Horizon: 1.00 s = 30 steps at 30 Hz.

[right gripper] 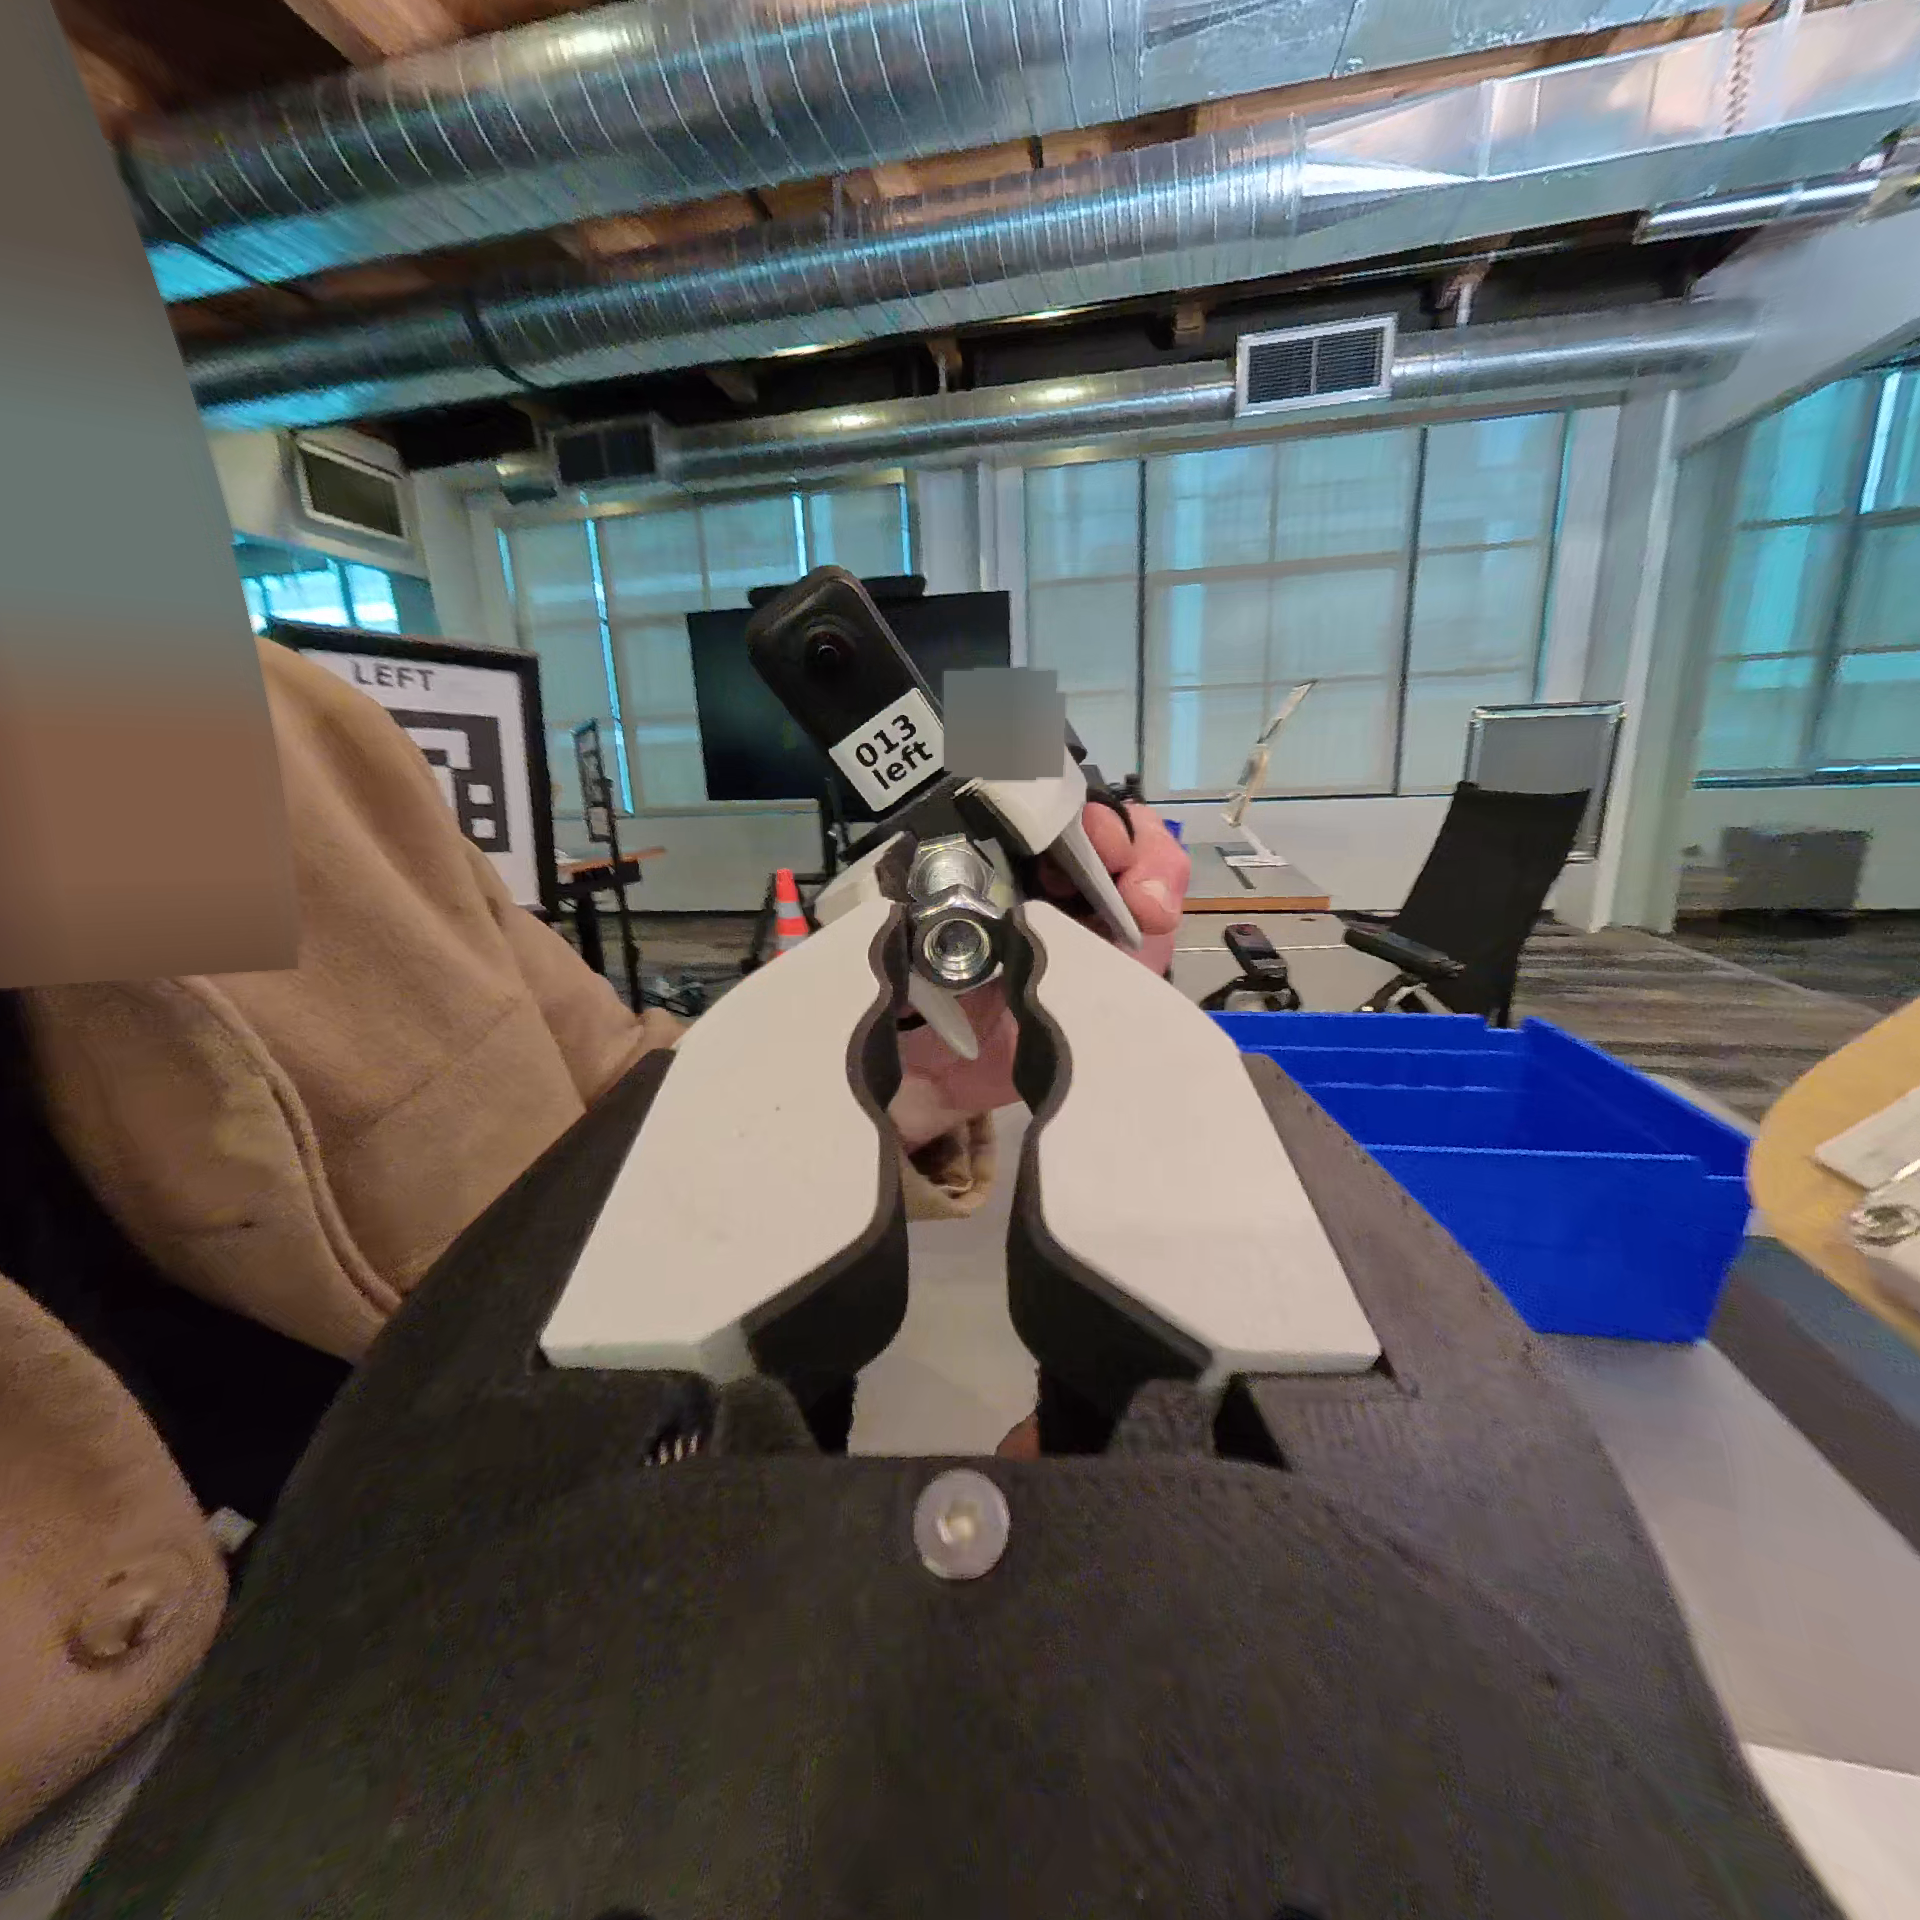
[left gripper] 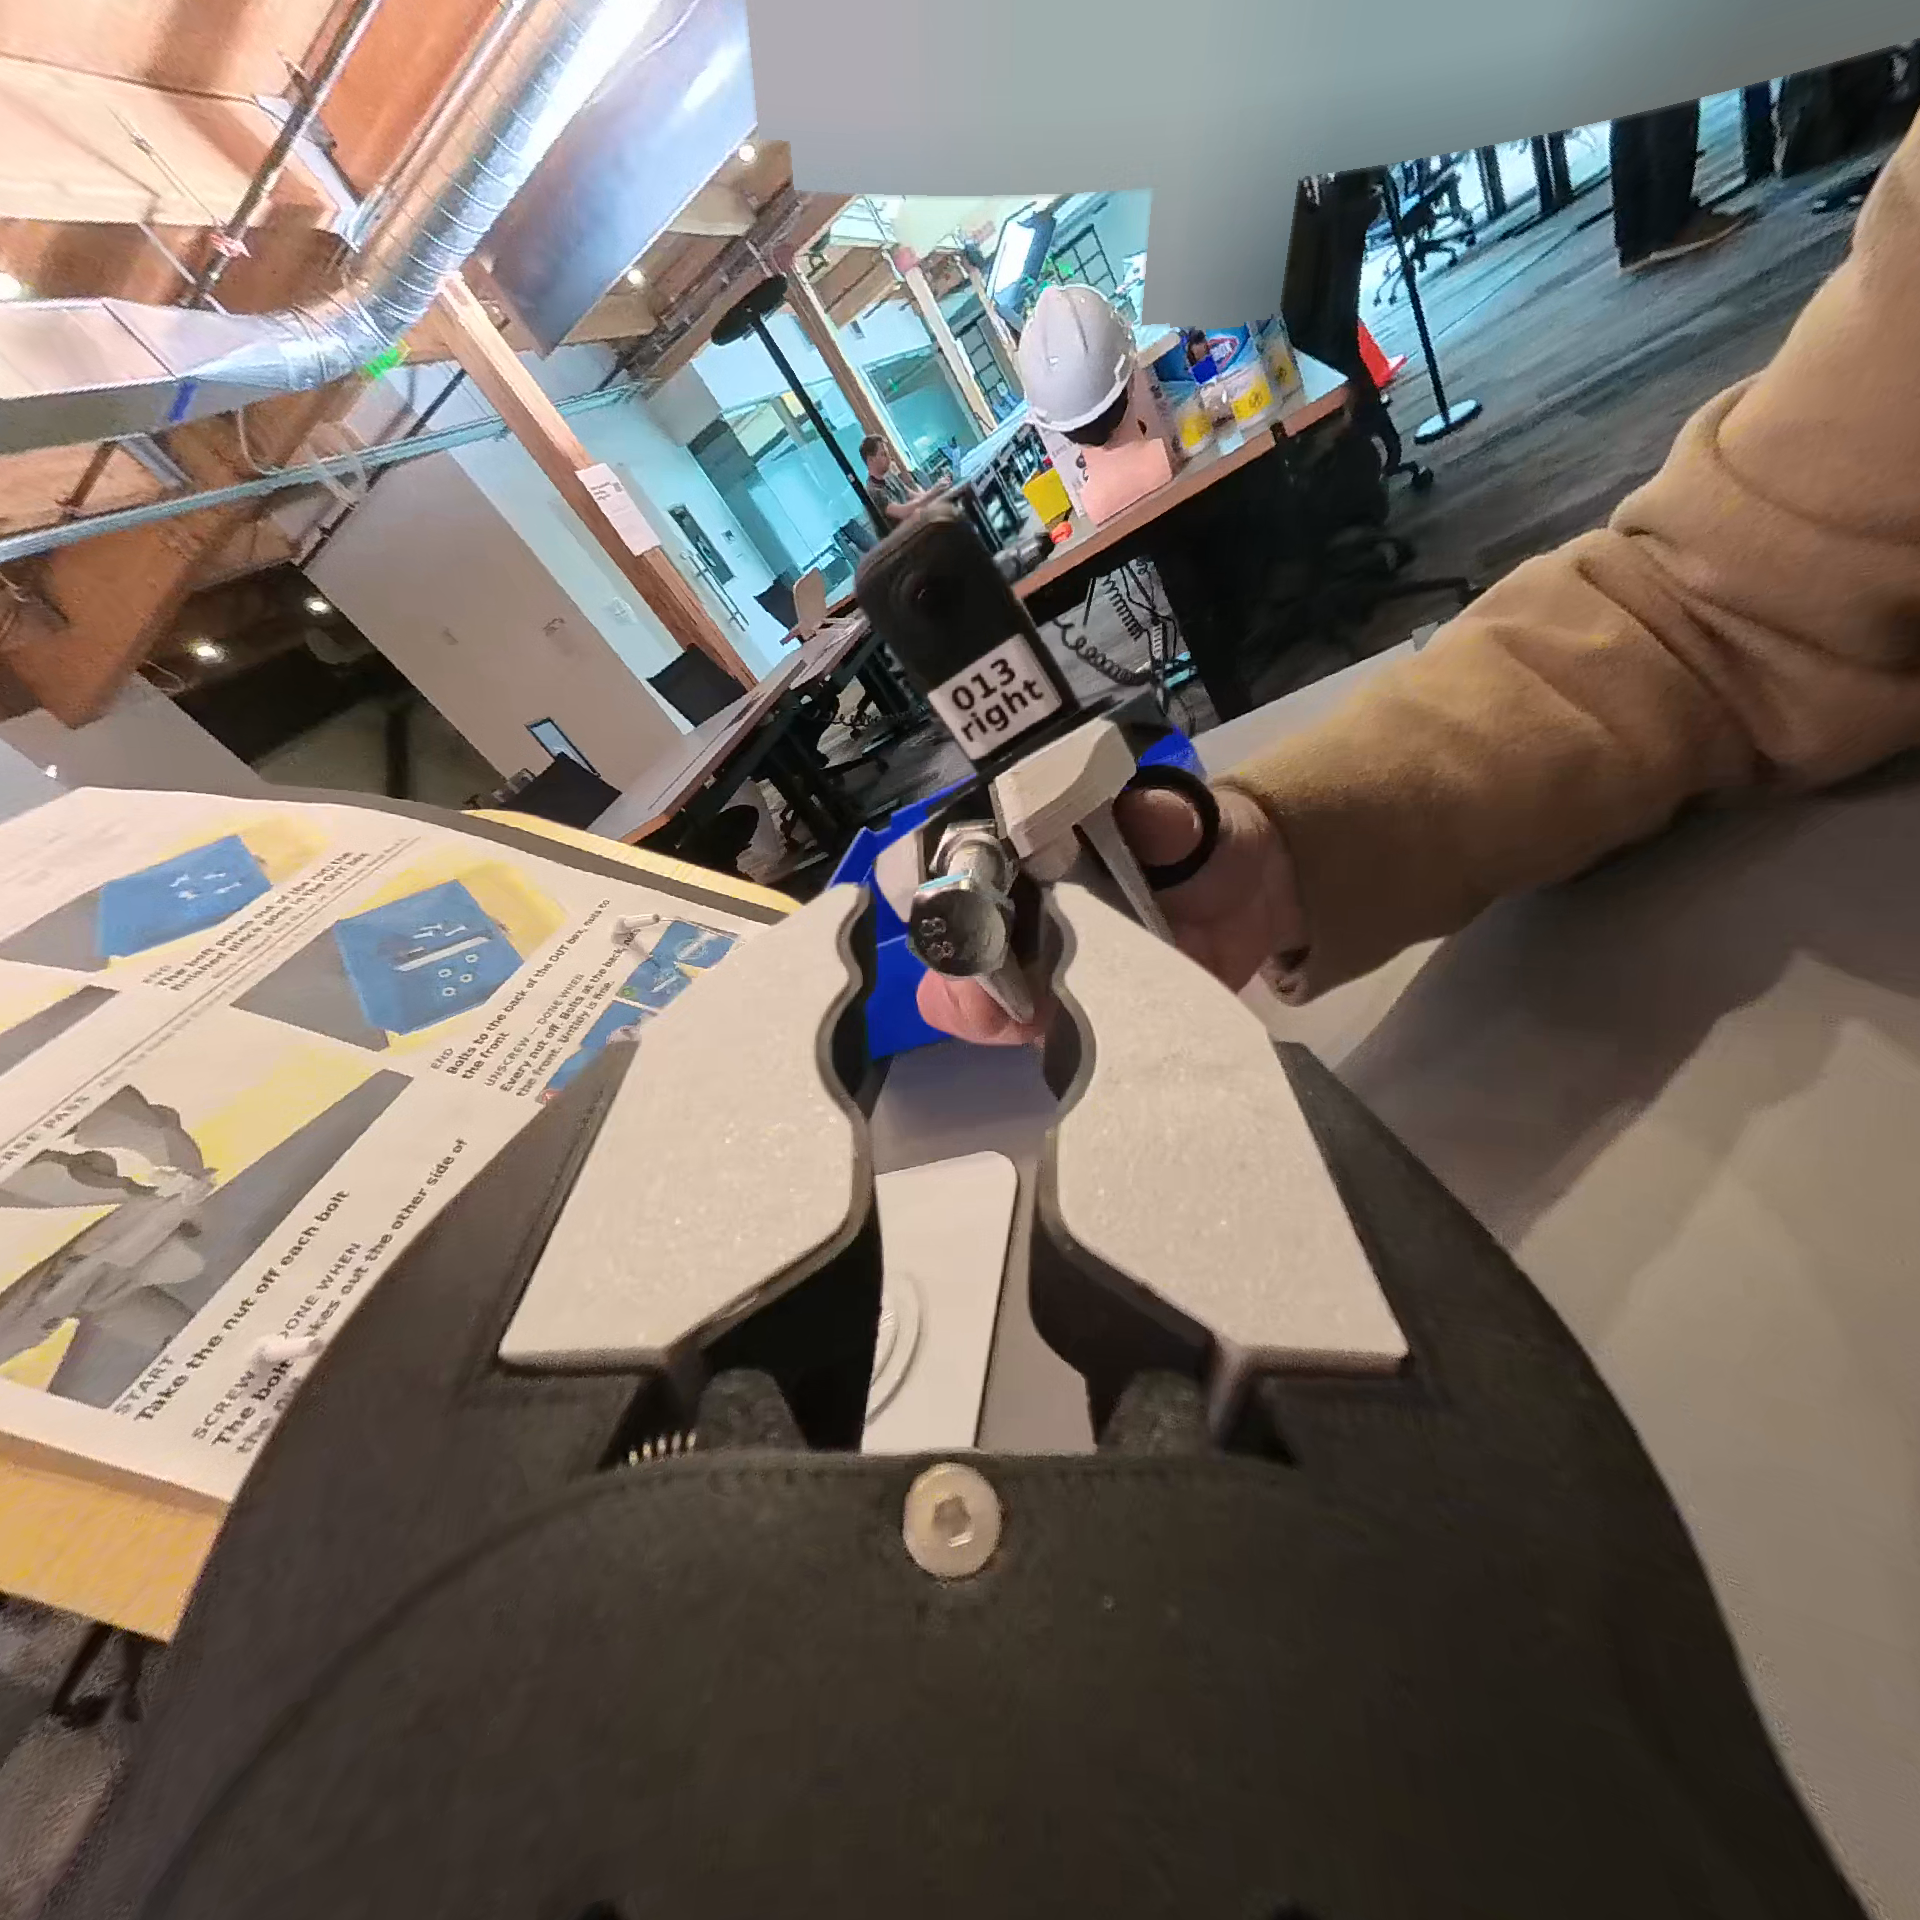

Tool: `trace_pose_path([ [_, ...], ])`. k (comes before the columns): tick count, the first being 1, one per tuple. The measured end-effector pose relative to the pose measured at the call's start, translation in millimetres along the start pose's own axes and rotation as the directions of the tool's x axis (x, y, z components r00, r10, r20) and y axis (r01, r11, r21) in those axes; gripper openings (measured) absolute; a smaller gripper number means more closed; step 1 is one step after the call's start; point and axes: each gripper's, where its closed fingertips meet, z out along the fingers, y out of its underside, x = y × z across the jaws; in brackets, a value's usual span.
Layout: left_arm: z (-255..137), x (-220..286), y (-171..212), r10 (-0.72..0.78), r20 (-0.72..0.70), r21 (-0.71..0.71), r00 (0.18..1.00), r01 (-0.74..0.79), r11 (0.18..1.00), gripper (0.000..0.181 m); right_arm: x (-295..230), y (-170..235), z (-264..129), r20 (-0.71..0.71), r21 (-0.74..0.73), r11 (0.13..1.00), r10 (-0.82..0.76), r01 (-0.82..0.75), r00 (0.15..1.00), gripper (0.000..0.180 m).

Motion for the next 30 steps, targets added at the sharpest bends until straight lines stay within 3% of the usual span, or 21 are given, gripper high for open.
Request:
trace_pose_path([
  [4, 2, 5, 2, 0.042, -0.008, -0.029, 0.999, -0.042, 0.999, 0.018, 0, 6, 1, 0.021, 0.006, 0.998, 0.055, -0.055, 0.998, 0.018],
  [10, 2, 6, 2, 0.012, -0.022, -0.044, 1.000, -0.013, 0.999, 0.018, -1, 7, 2, 0.026, 0.017, 0.998, 0.059, -0.060, 0.998, 0.018],
  [12, 2, 6, 3, -0.066, -0.040, -0.049, 0.997, 0.064, 0.997, 0.018, 0, 7, 2, 0.005, 0.008, 1.000, 0.006, -0.006, 1.000, 0.018],
  [15, 3, 5, 4, -0.242, -0.102, -0.013, 0.965, 0.242, 0.970, 0.018, -1, 7, 2, -0.056, -0.059, 0.978, -0.205, 0.202, 0.977, 0.018],
  [18, 3, 7, 5, -0.447, -0.219, 0.019, 0.867, 0.462, 0.887, 0.018, -3, 8, 1, -0.080, -0.222, 0.842, -0.518, 0.491, 0.852, 0.018],
  [22, 5, 13, 7, -0.606, -0.367, 0.030, 0.706, 0.660, 0.750, 0.018, -7, 13, -2, 0.025, -0.421, 0.507, -0.822, 0.752, 0.569, 0.018],
  [30, 5, 16, 14, -0.667, -0.459, 0.031, 0.586, 0.761, 0.647, 0.018, -7, 21, -5, 0.172, -0.534, 0.147, -0.945, 0.833, 0.277, 0.018],
])
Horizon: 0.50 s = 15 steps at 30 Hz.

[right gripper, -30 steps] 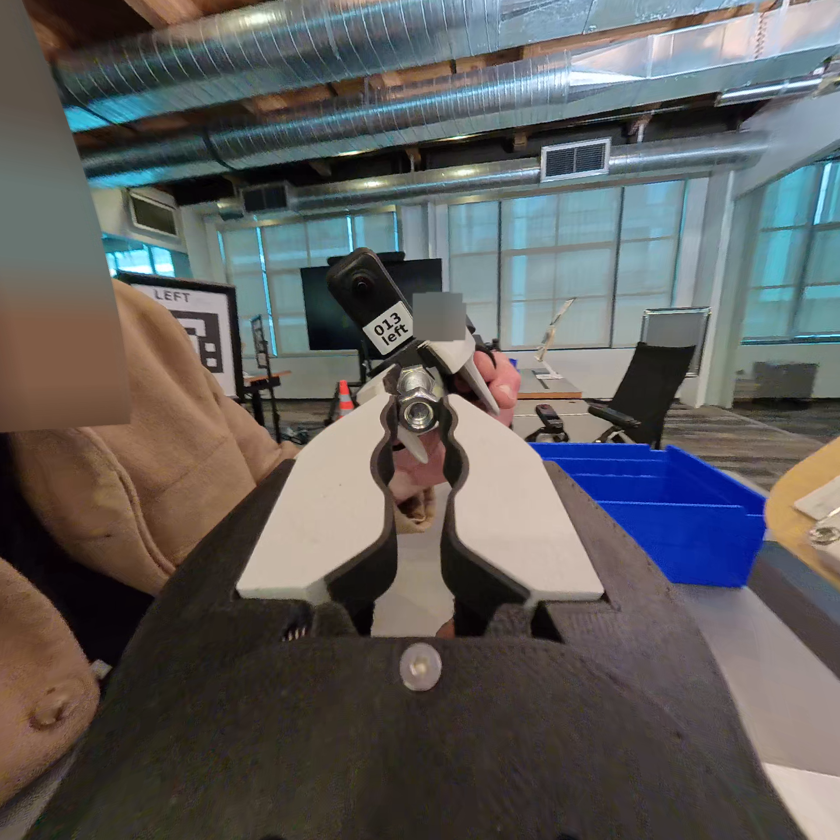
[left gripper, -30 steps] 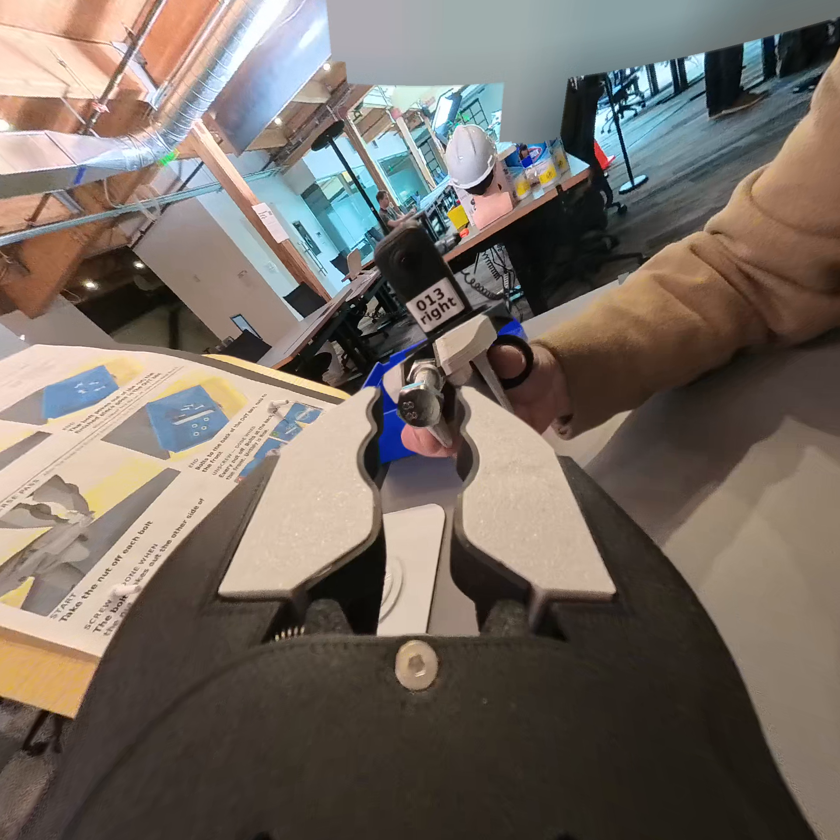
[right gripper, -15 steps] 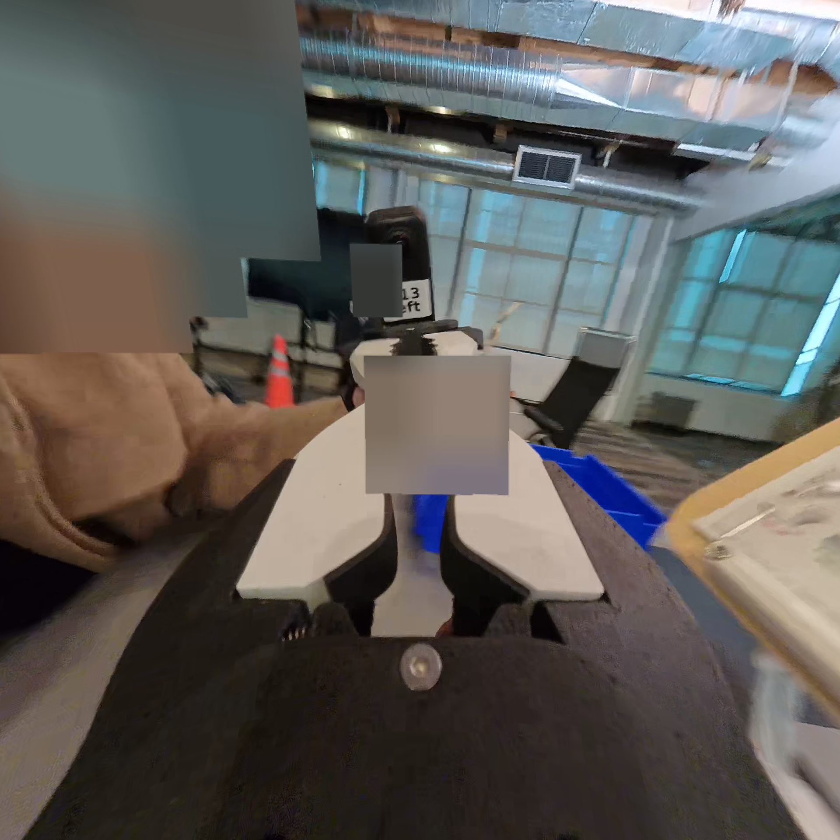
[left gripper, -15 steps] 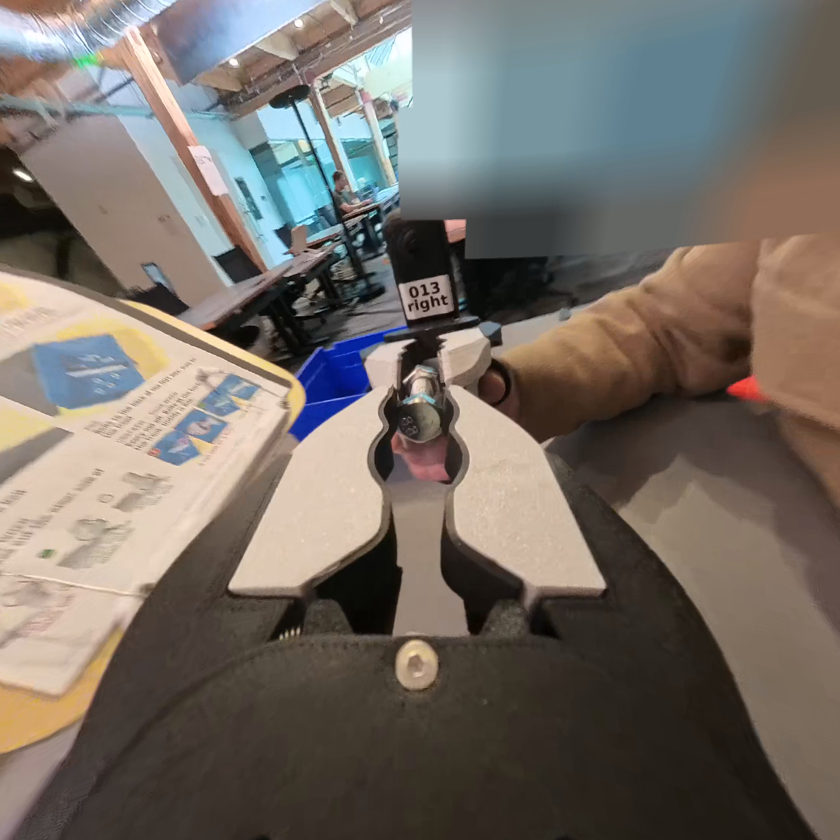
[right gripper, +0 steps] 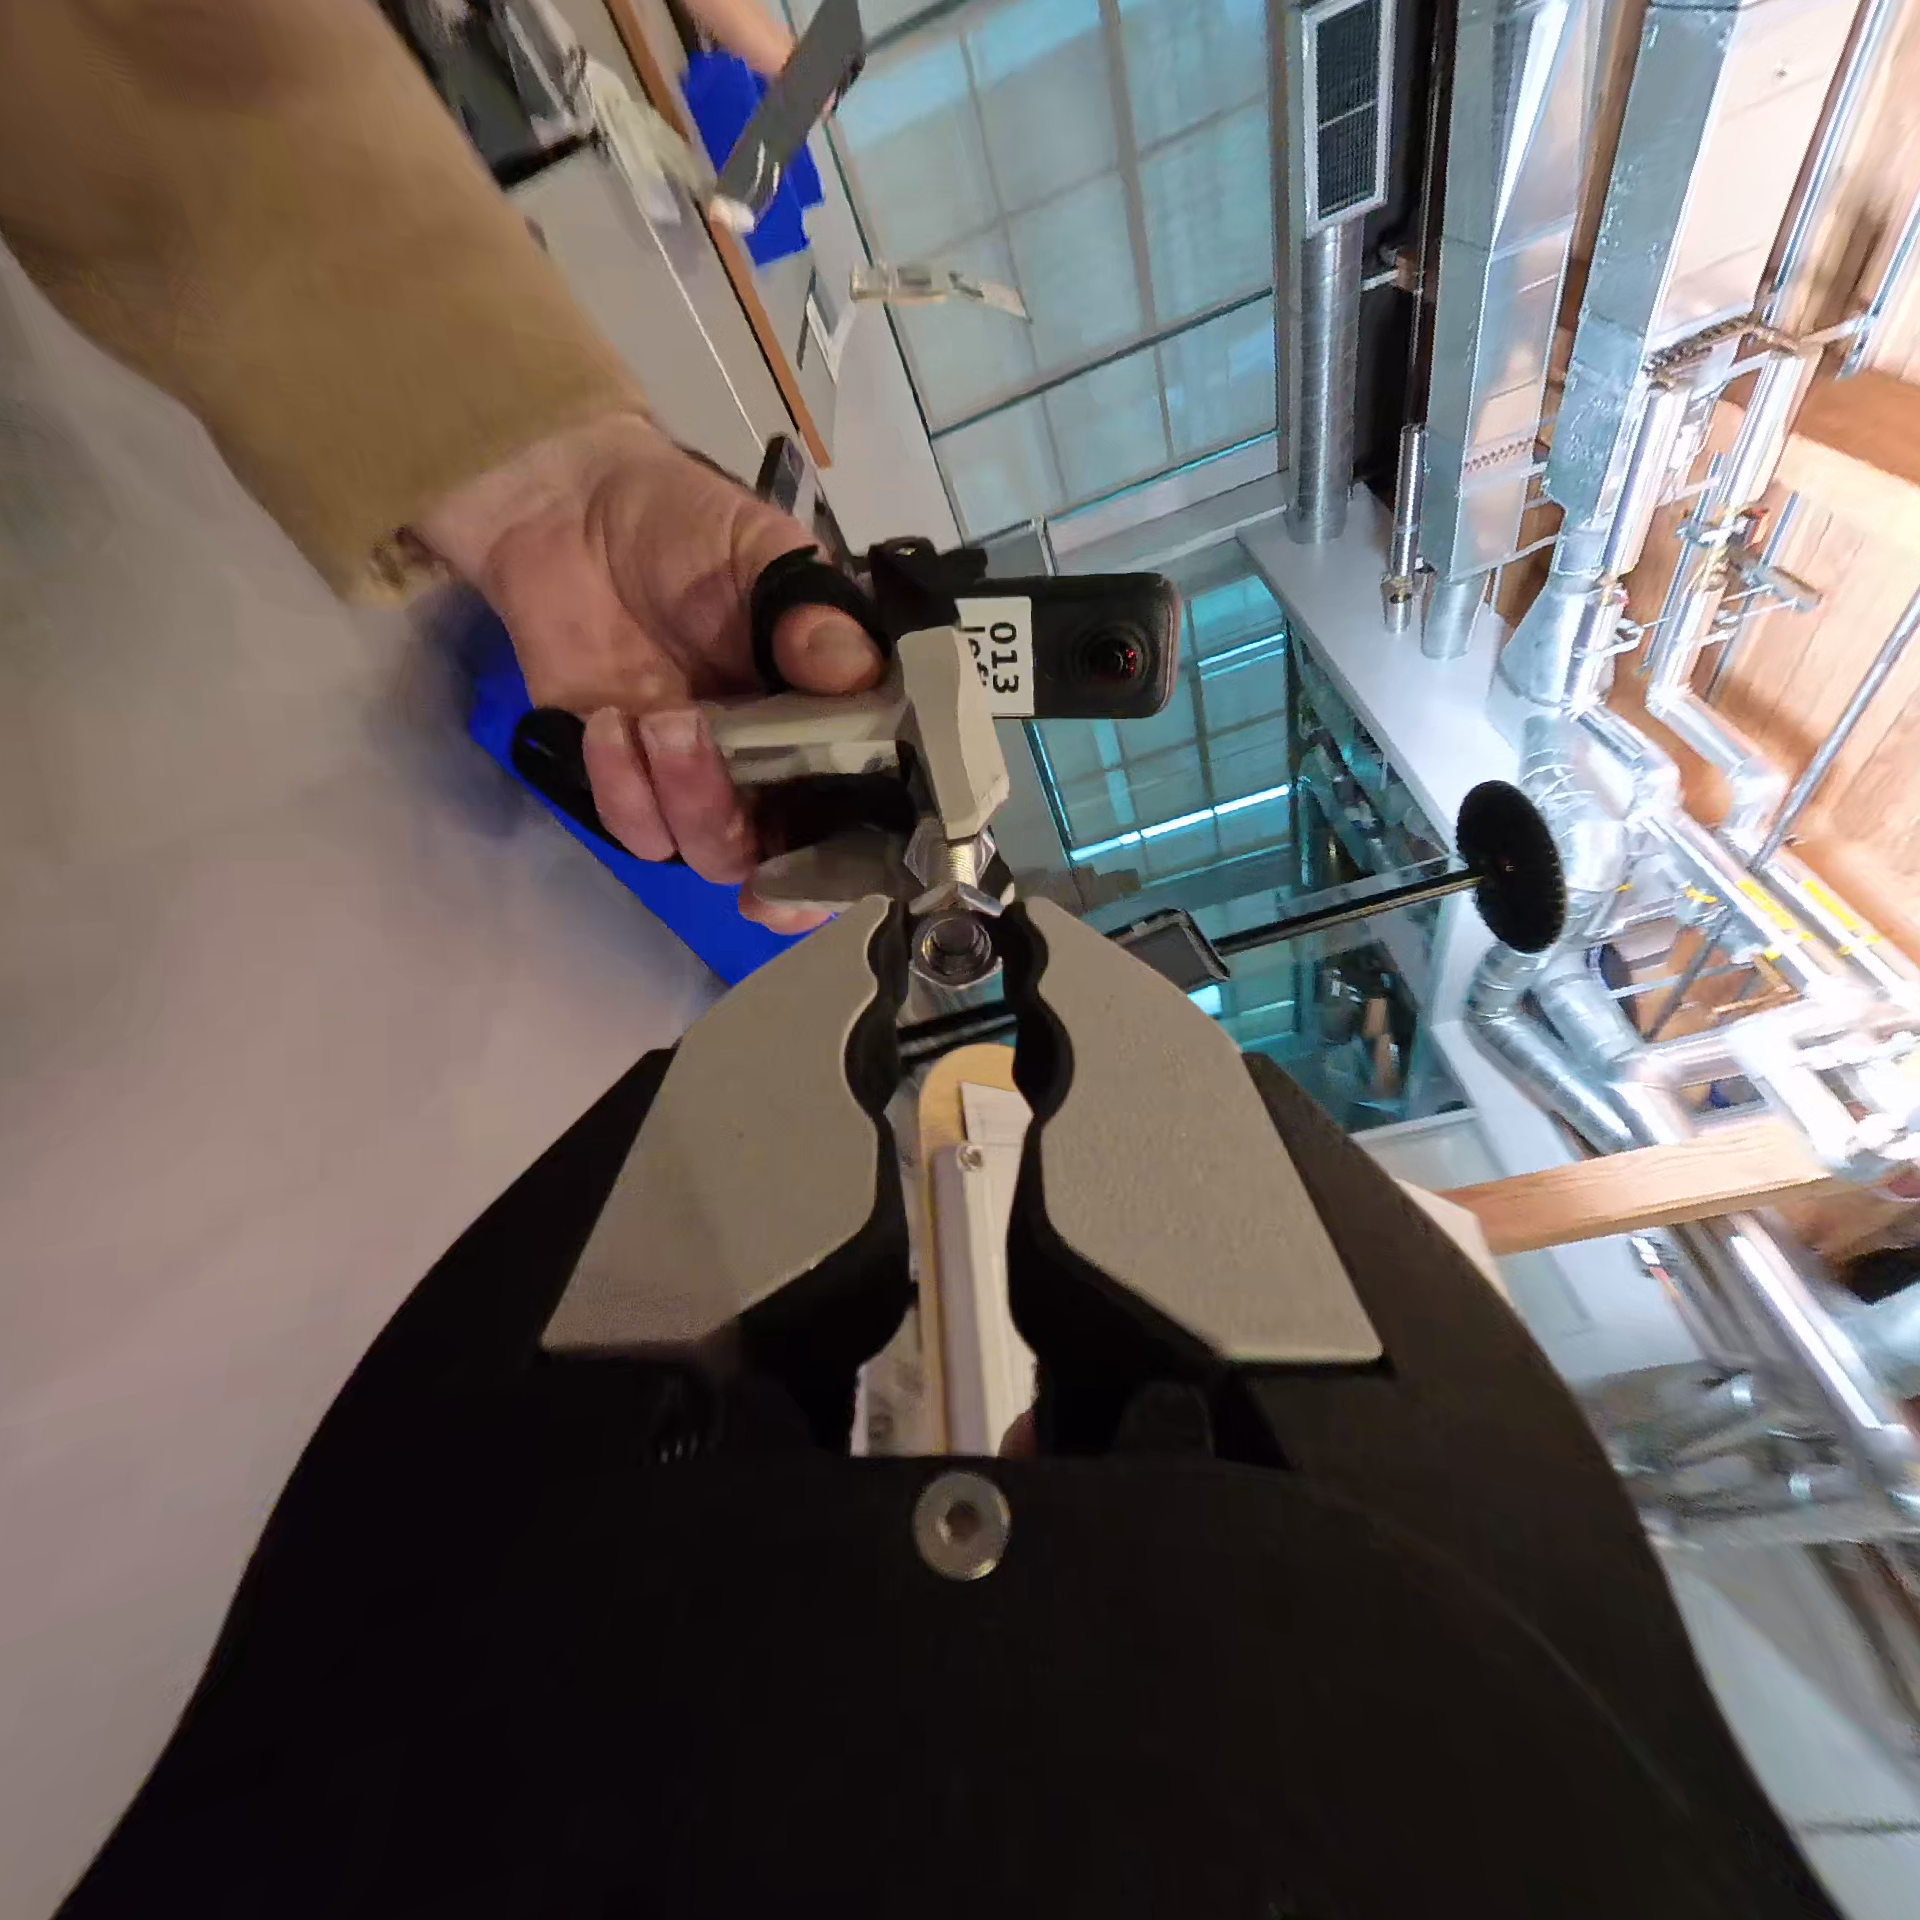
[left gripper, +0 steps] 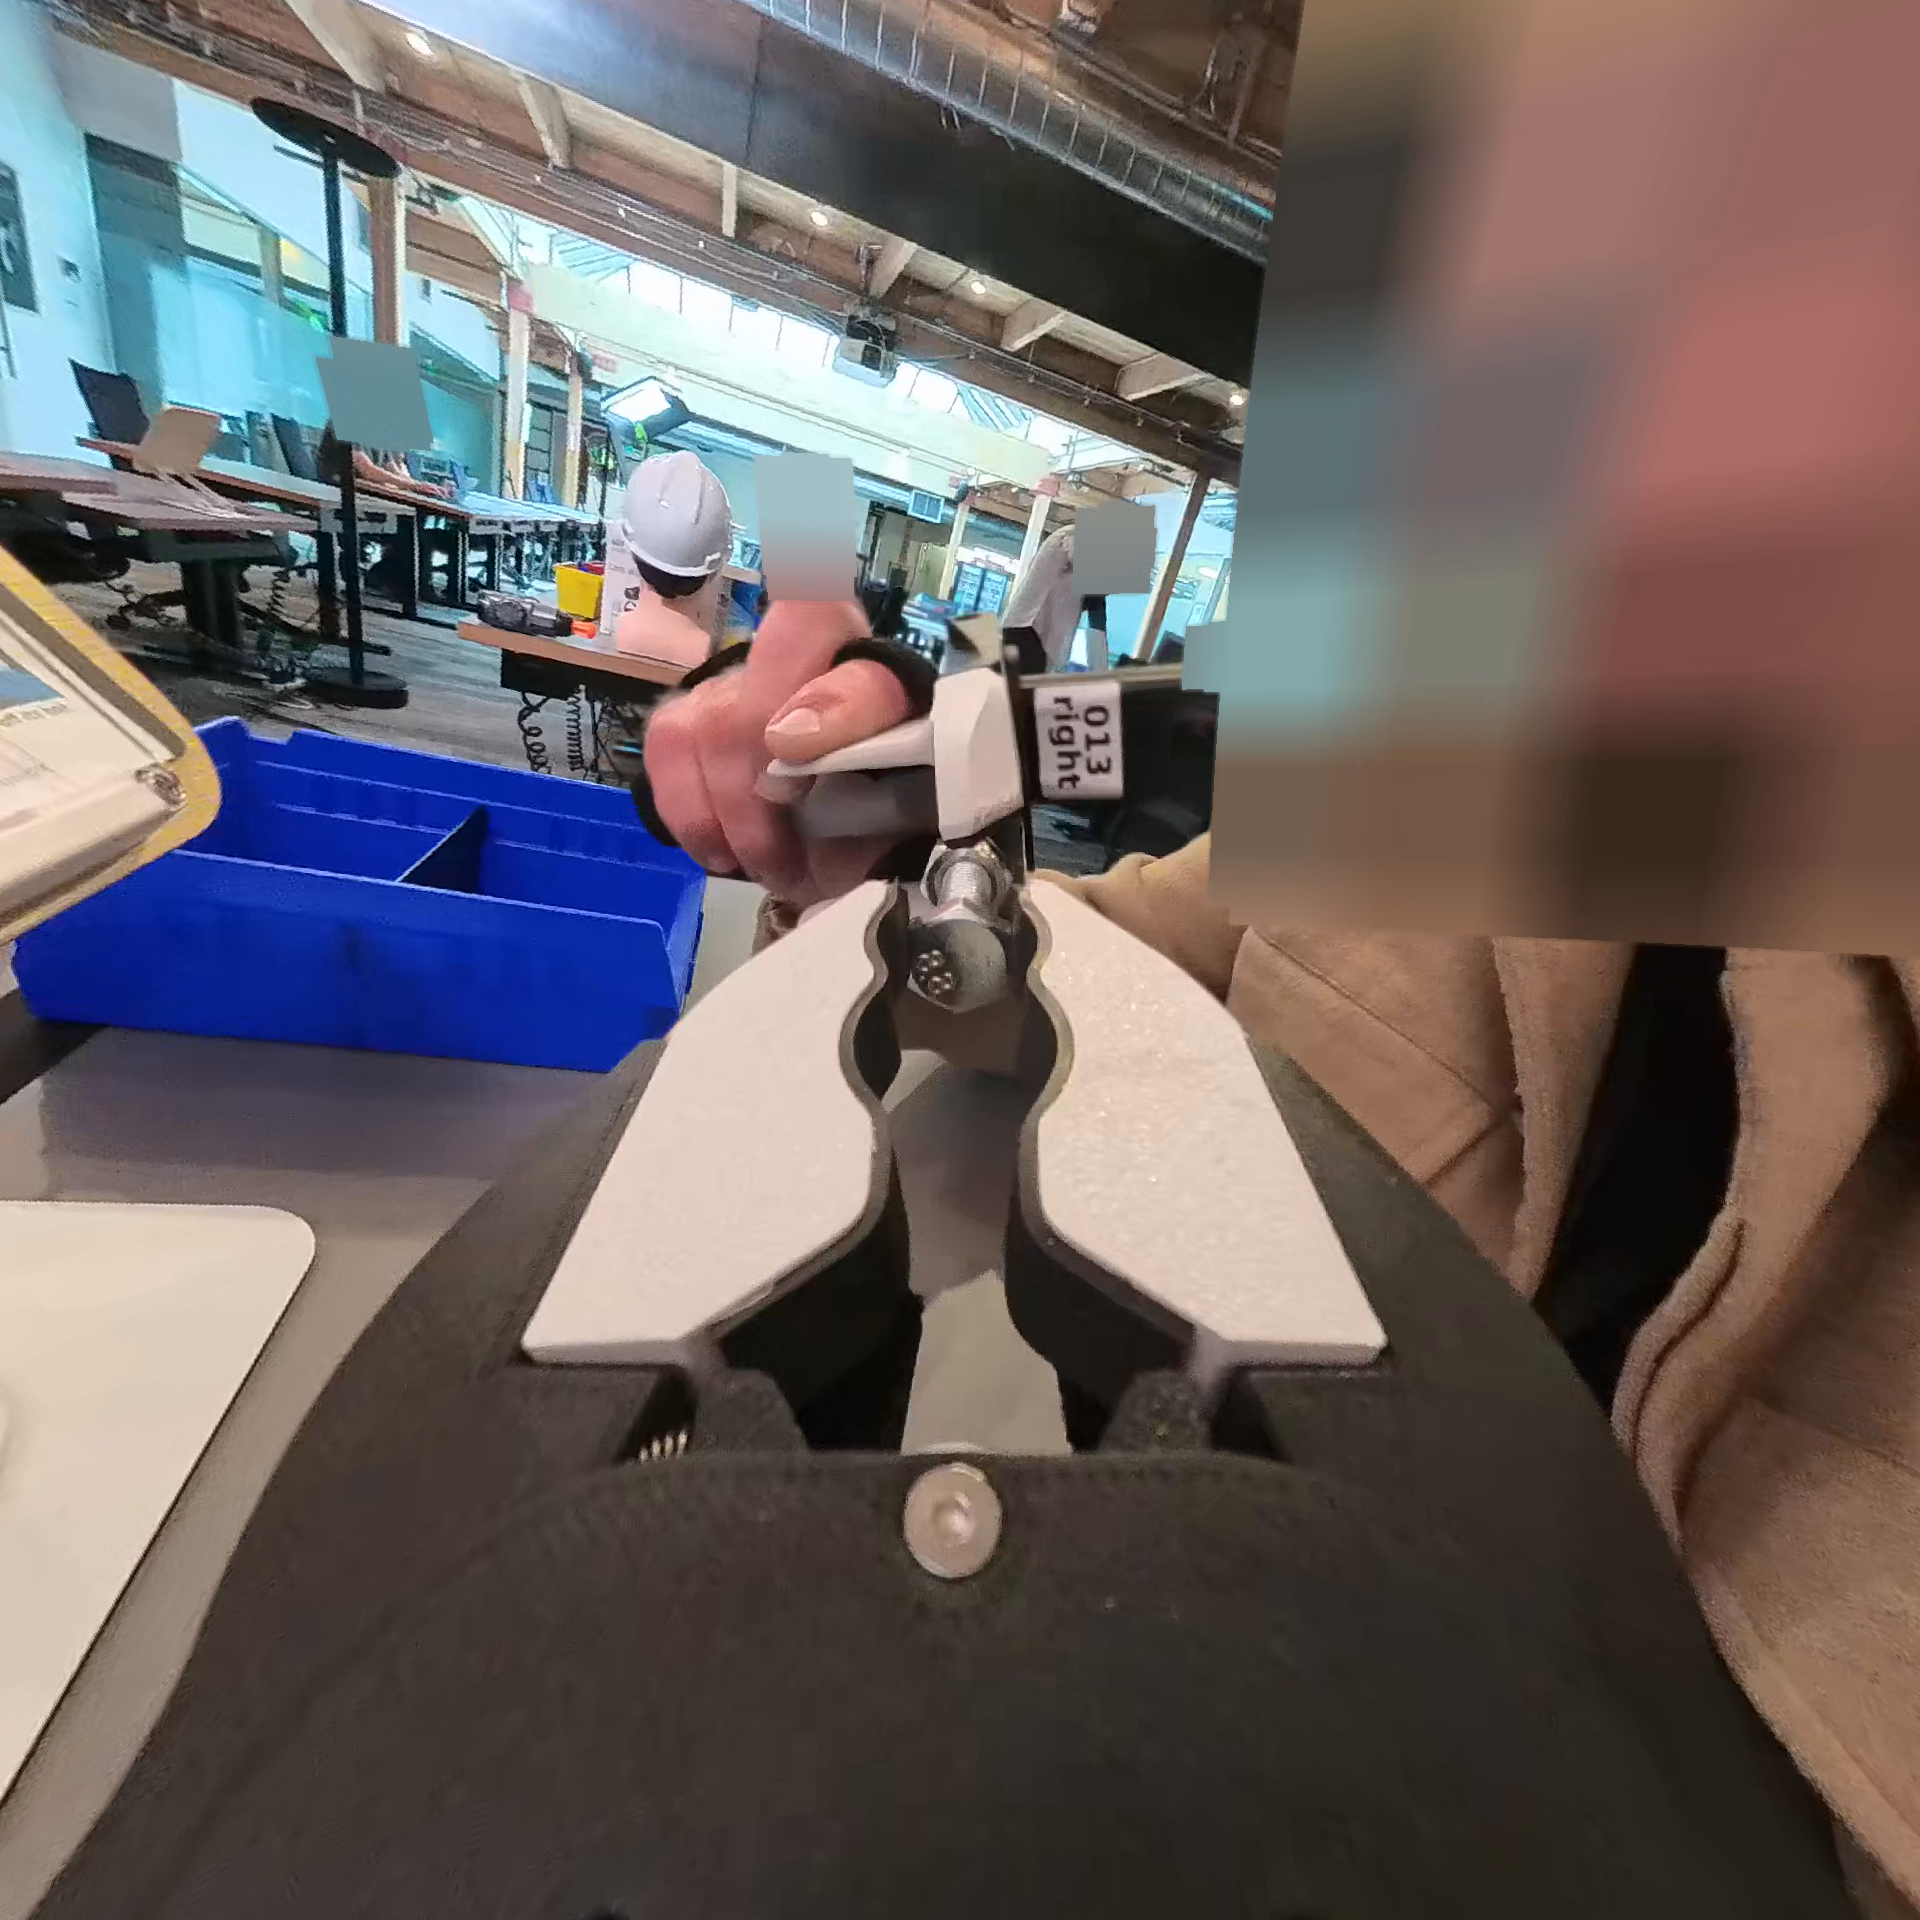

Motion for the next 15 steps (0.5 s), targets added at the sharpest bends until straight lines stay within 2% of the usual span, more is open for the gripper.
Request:
trace_pose_path([
  [5, -0.1, 1.5, 1.6, -0.029, -0.029, -0.002, 0.999, 0.029, 1.000, 0.018, -1.6, -1.8, -0.4, -0.010, -0.049, 0.992, -0.120, 0.119, 0.993, 0.018],
  [15, -0.7, 2.6, -0.6, -0.025, -0.045, 0.013, 0.999, 0.026, 1.000, 0.018, -0.7, -4.0, 0.4, -0.012, 0.002, 1.000, -0.006, 0.006, 1.000, 0.018],
])
